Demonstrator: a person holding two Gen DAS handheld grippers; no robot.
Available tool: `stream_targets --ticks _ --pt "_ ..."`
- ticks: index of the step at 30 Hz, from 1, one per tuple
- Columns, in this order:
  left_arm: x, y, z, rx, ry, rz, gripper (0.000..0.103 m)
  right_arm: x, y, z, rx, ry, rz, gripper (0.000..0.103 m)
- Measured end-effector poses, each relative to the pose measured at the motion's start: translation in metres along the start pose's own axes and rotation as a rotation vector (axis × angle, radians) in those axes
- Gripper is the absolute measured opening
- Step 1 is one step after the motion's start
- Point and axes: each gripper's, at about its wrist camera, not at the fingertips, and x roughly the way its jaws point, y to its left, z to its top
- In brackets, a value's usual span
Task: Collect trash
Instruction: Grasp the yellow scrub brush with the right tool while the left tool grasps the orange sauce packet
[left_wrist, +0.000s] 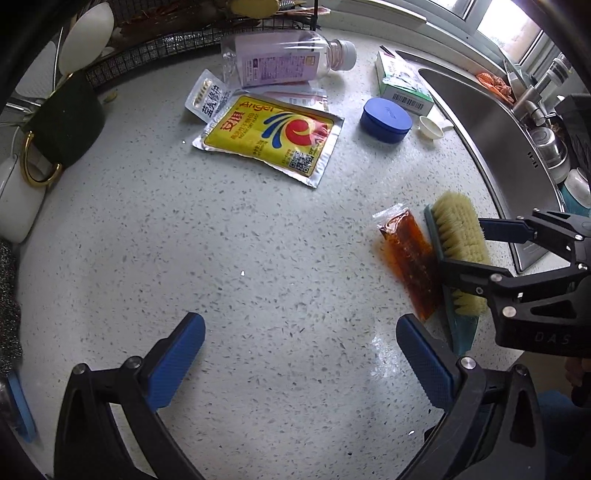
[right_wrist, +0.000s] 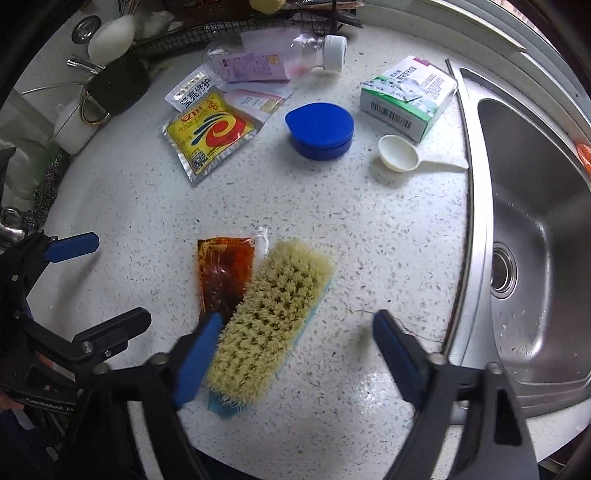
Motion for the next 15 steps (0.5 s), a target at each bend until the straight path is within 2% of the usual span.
stream_targets --ticks 4,5,10,13,15 --pt "0.002 -0.002 0.004 -0.005 0.0 -0.007 0.103 -0.007 0.003 -0.001 -0.011 -0.018 0.006 0.038" --pt "0.001 -0.004 0.004 -0.012 -0.004 -0.015 0.103 -0.01 0.003 -0.002 -0.013 -0.026 0.011 0.035" --pt "0.0 -0.017 0.012 -0.067 -0.005 -0.072 0.103 -0.032 -0.009 -0.017 -0.019 -0.06 0.029 0.033" --pt "0.006 -0.03 0.016 -0.066 0.008 -0.059 0.103 -0.043 -0.027 -0.023 -0.009 -0.086 0.049 0.033" --pt "0.012 -0.039 0.021 -0.07 0.02 -0.051 0.103 -0.053 -0.036 -0.028 -0.023 -0.135 0.066 0.033"
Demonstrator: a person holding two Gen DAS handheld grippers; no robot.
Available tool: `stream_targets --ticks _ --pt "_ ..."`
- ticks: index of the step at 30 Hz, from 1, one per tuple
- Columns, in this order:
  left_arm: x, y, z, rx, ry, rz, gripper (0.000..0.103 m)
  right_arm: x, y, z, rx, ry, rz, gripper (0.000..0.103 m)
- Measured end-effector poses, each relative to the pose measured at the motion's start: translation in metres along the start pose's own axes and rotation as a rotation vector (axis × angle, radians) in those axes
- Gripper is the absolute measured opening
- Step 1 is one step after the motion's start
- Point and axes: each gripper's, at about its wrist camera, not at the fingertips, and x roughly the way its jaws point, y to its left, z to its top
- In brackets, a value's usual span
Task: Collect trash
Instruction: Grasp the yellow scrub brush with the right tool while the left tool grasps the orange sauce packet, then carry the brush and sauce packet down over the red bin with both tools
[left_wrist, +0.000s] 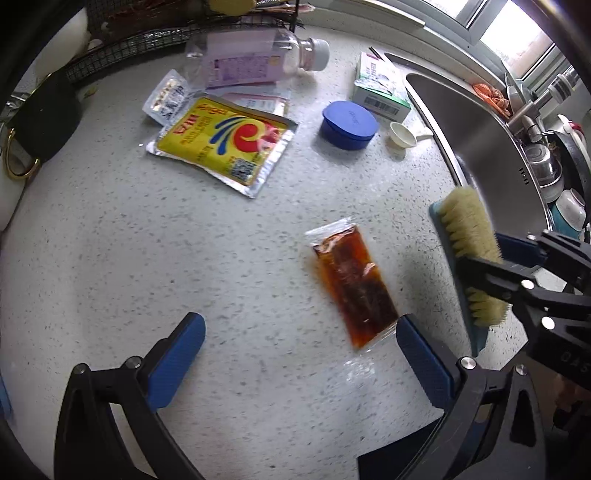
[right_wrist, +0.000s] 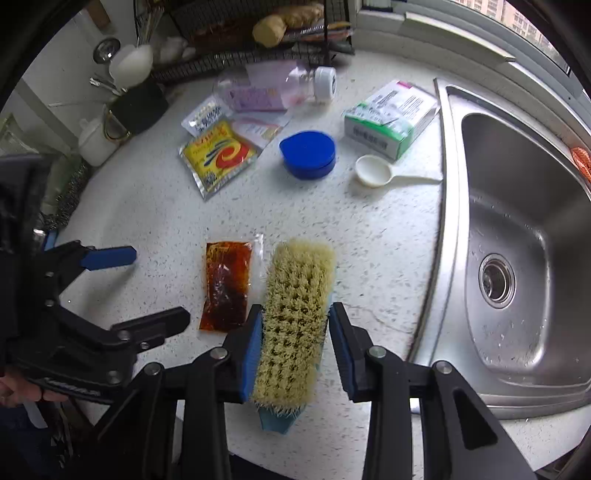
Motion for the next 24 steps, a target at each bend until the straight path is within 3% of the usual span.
stream_targets --ticks 6,7,8,10,12,15,17,21,23,24 --pt "0.017 -0.032 0.017 0.0 0.027 0.058 0.103 -0.02 -0.031 -0.009 -0.019 -0.053 -0.024 0.033" --pt "0.02 -0.037 0.02 0.002 0.032 0.076 0.1 -0.022 -0.036 -0.008 -0.011 -0.056 -0.021 0.033" --pt "0.024 -0.042 0.024 -0.001 0.037 0.099 0.091 -0.024 -0.039 -0.007 -0.001 -0.058 -0.016 0.033" --pt "0.028 -0.049 0.031 -0.012 0.029 0.152 0.086 -0.026 -0.048 -0.006 0.017 -0.063 -0.01 0.033" --pt "0.03 -0.054 0.036 -0.013 0.031 0.147 0.085 -0.029 -0.054 -0.007 0.028 -0.065 -0.006 0.033" --pt "0.032 -0.066 0.043 0.018 0.041 0.179 0.072 -0.027 -0.06 -0.002 0.044 -0.068 0.006 0.033" --pt "0.032 -0.075 0.046 0.023 0.032 0.175 0.047 -0.026 -0.063 -0.002 0.053 -0.069 0.008 0.033" --pt "0.033 -0.089 0.051 0.019 0.031 0.171 0.032 -0.027 -0.07 -0.006 0.072 -0.066 0.021 0.029" --pt "0.032 -0.094 0.047 0.028 0.028 0.163 0.013 -0.029 -0.071 -0.01 0.073 -0.068 0.025 0.029" --pt "0.033 -0.096 0.048 0.025 0.026 0.163 0.011 -0.032 -0.073 -0.013 0.072 -0.072 0.028 0.029"
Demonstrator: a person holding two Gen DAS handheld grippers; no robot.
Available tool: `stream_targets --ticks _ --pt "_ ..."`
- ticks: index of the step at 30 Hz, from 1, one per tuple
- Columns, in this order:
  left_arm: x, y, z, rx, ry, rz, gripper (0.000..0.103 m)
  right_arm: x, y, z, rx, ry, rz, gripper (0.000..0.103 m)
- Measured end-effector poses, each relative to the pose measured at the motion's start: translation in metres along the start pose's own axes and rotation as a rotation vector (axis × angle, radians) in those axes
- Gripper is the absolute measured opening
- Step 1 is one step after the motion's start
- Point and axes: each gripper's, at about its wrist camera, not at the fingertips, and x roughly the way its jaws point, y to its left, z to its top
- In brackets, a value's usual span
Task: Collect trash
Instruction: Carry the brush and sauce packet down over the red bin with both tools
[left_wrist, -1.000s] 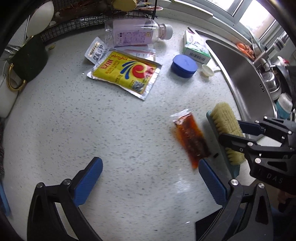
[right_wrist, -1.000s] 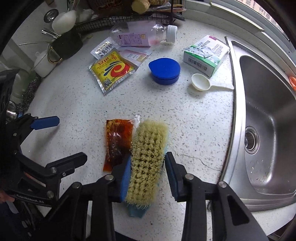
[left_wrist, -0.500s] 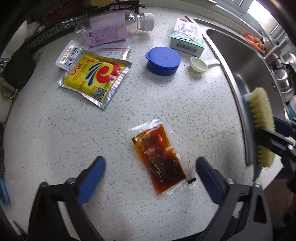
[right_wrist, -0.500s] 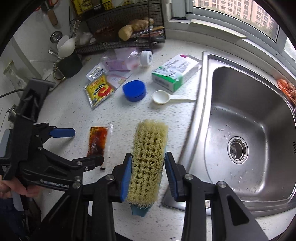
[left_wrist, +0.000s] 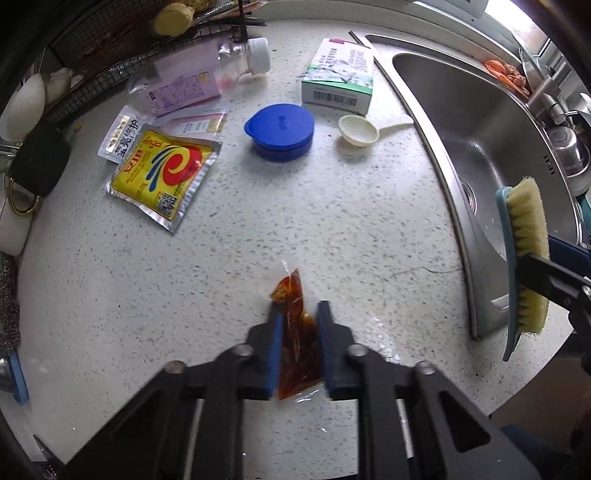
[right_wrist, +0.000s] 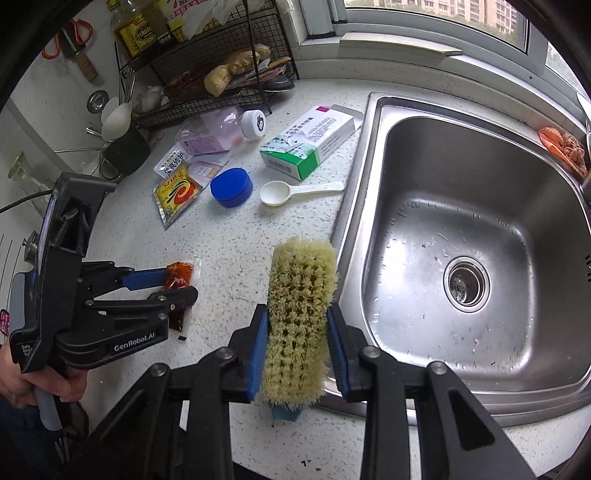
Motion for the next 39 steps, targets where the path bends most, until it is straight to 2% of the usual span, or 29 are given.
stream_targets --ticks 4,14,25,29,32,39 --pt "-0.007 -0.014 -0.011 -0.002 -0.009 -0.008 0.006 -0.007 -0.005 -0.008 -0.002 -0.007 -0.001 0.028" --pt "-0.058 -0.067 -0.038 0.041 -0.086 -0.051 0.005 -0.055 -0.02 -0.045 0.01 -0.051 -0.014 0.028" --pt "-0.108 -0.128 -0.112 0.099 -0.163 -0.08 0.005 -0.114 -0.032 -0.113 0.005 -0.123 -0.026 0.028" --pt "-0.118 -0.149 -0.137 0.078 -0.167 -0.095 0.005 -0.126 -0.039 -0.139 0.026 -0.128 -0.041 0.028" --pt "-0.121 -0.17 -0.155 0.106 -0.164 -0.098 0.005 -0.135 -0.043 -0.16 0.045 -0.13 -0.036 0.028" --pt "-0.106 -0.201 -0.189 0.136 -0.121 -0.124 0.005 -0.138 -0.057 -0.204 0.081 -0.103 -0.048 0.028"
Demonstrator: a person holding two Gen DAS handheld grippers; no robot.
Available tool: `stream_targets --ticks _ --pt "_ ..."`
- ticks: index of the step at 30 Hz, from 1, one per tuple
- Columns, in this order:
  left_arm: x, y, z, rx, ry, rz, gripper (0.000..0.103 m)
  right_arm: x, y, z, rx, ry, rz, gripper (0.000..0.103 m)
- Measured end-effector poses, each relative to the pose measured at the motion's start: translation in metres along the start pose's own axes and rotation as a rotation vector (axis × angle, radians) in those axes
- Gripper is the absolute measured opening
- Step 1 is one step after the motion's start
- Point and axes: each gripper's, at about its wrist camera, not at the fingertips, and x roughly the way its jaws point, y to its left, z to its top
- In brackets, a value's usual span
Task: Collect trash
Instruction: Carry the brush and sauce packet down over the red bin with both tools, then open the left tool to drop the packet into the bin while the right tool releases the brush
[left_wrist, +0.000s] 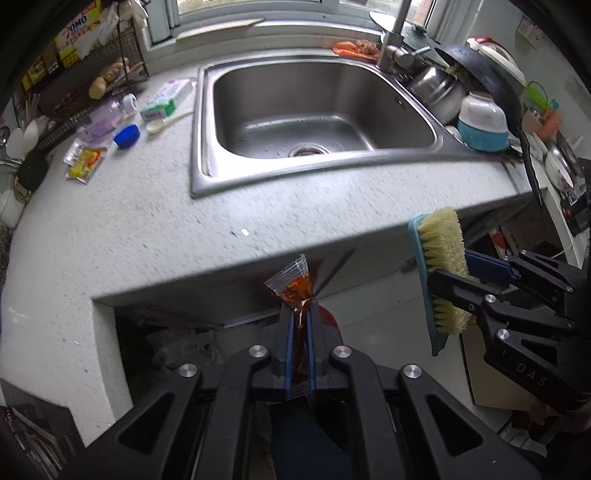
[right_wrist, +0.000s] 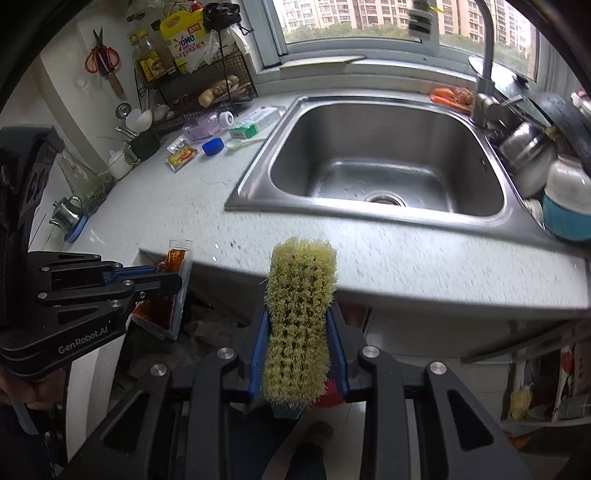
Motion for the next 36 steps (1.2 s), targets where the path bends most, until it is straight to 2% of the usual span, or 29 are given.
stream_targets --ticks 4,8,13,21,24,30,31,33,34,35,36 --pt "0.029 -0.011 -0.018 0.019 0.056 -0.015 0.005 0.019 -0.013 -0.024 0.037 0.052 -0.01 0.028" --pt "0.075 -0.019 -0.037 0.036 0.124 -0.039 0.005 0.055 -0.025 -0.053 0.06 0.119 -0.031 0.028" --pt "0.157 -0.021 -0.063 0.059 0.169 -0.074 0.005 0.115 -0.042 -0.087 0.098 0.176 -0.034 0.028" --pt "0.283 -0.014 -0.1 0.067 0.271 -0.08 0.005 0.215 -0.065 -0.129 0.148 0.212 -0.037 0.028" --pt "0.322 -0.008 -0.112 0.069 0.289 -0.094 0.005 0.249 -0.074 -0.144 0.164 0.233 -0.048 0.028" --pt "0.372 -0.007 -0.126 0.106 0.29 -0.075 0.006 0.297 -0.078 -0.164 0.167 0.254 -0.054 0.028" --pt "0.374 -0.007 -0.124 0.106 0.285 -0.067 0.01 0.302 -0.079 -0.166 0.167 0.258 -0.056 0.028" --pt "0.379 -0.005 -0.124 0.095 0.274 -0.055 0.03 0.31 -0.078 -0.166 0.166 0.268 -0.064 0.028" --pt "0.379 -0.003 -0.123 0.088 0.269 -0.066 0.047 0.312 -0.08 -0.168 0.17 0.274 -0.067 0.028" --pt "0.382 -0.004 -0.124 0.08 0.263 -0.071 0.057 0.312 -0.086 -0.17 0.175 0.278 -0.067 0.028" --pt "0.38 -0.003 -0.123 0.075 0.257 -0.08 0.058 0.313 -0.088 -0.172 0.18 0.282 -0.068 0.028"
